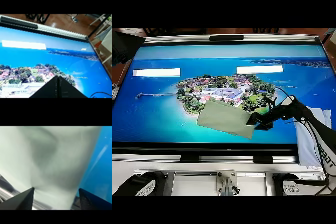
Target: Fold the shirts.
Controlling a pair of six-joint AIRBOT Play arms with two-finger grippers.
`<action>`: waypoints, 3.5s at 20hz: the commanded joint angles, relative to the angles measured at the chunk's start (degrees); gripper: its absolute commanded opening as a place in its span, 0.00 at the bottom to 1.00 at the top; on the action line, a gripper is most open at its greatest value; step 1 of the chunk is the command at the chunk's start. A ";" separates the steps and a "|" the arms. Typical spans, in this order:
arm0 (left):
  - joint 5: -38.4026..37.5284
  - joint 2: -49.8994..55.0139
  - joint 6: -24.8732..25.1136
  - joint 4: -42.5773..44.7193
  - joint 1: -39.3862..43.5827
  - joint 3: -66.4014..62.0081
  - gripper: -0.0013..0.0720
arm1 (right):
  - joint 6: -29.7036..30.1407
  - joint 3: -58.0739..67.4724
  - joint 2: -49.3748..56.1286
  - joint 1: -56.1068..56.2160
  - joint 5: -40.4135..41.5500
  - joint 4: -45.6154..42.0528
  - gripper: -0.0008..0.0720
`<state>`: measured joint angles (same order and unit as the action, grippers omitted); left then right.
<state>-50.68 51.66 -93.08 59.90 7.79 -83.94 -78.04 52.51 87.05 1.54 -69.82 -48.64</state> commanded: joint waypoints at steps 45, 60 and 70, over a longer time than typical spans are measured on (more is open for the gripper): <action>-17.42 0.20 5.29 0.59 0.02 -0.02 0.07 | -6.99 42.05 -13.22 -33.29 -32.63 -53.13 0.11; -17.31 0.13 5.38 0.55 -0.02 -0.02 0.07 | -11.91 16.06 -19.78 -48.17 -36.63 -52.02 0.11; -17.33 0.13 4.28 0.50 -0.02 -0.02 0.07 | -17.07 4.70 -19.76 -48.94 -28.15 -50.27 0.54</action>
<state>-68.05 51.83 -88.55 60.42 7.79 -83.94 -93.06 60.58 67.33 -47.20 -100.18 -98.76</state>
